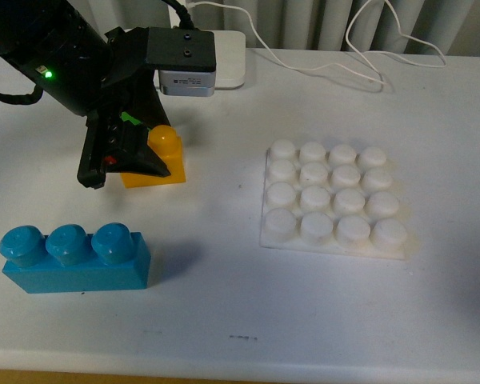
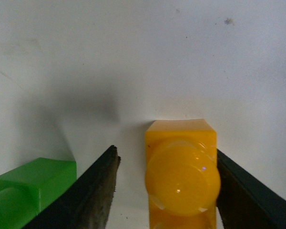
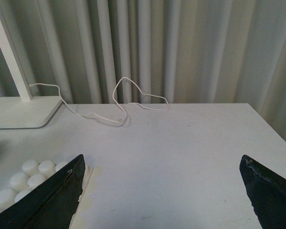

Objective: Insert yellow block into base center

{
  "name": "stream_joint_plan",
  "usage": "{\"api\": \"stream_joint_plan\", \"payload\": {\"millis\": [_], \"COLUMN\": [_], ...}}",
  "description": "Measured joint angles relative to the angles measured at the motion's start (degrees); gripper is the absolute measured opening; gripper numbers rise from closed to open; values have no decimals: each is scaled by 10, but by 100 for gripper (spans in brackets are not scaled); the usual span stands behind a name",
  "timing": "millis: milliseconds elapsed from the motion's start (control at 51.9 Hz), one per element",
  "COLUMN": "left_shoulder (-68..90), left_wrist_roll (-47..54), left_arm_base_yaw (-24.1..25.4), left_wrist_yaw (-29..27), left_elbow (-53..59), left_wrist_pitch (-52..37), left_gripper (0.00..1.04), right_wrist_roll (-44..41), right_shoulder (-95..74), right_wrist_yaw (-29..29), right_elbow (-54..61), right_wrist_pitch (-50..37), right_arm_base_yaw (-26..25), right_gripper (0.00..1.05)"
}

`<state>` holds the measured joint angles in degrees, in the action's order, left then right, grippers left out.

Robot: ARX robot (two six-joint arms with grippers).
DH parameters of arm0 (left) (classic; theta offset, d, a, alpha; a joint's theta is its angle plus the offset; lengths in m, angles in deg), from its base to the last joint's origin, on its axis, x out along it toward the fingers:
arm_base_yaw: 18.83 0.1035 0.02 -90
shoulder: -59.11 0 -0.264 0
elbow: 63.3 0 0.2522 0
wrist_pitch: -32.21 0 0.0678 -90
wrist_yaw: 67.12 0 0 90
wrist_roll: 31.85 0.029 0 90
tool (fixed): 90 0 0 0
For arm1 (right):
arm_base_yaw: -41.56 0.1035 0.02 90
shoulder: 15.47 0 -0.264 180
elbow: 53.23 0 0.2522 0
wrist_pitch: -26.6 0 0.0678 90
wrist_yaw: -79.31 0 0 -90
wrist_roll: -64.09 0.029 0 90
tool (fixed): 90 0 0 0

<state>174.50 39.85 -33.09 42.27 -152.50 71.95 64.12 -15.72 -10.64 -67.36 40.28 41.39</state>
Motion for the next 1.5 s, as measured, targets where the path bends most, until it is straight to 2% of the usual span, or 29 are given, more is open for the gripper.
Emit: {"api": "stream_joint_plan", "payload": {"millis": [116, 173, 501, 1022, 1253, 1503], "left_shoulder": [0, 0, -12, -19, -7, 2], "left_wrist_roll": [1, 2, 2, -45, -63, -78], "left_arm_base_yaw": [2, 3, -12, -160, -192, -202], "left_wrist_yaw": [-7, -13, -9, -2, 1, 19], "left_elbow": [-6, -10, -64, -150, -150, -143], "left_wrist_pitch": [12, 18, 47, 61, 70, 72], "left_gripper": [36, 33, 32, 32, 32, 32], "right_wrist_roll": [0, 0, 0, 0, 0, 0], "right_shoulder": [0, 0, 0, 0, 0, 0], "right_wrist_yaw": [0, 0, 0, 0, 0, 0], "right_elbow": [0, 0, 0, 0, 0, 0], "right_wrist_pitch": [0, 0, 0, 0, 0, 0], "right_arm_base_yaw": [0, 0, 0, 0, 0, 0], "right_gripper": [95, 95, 95, 95, 95, 95]}}
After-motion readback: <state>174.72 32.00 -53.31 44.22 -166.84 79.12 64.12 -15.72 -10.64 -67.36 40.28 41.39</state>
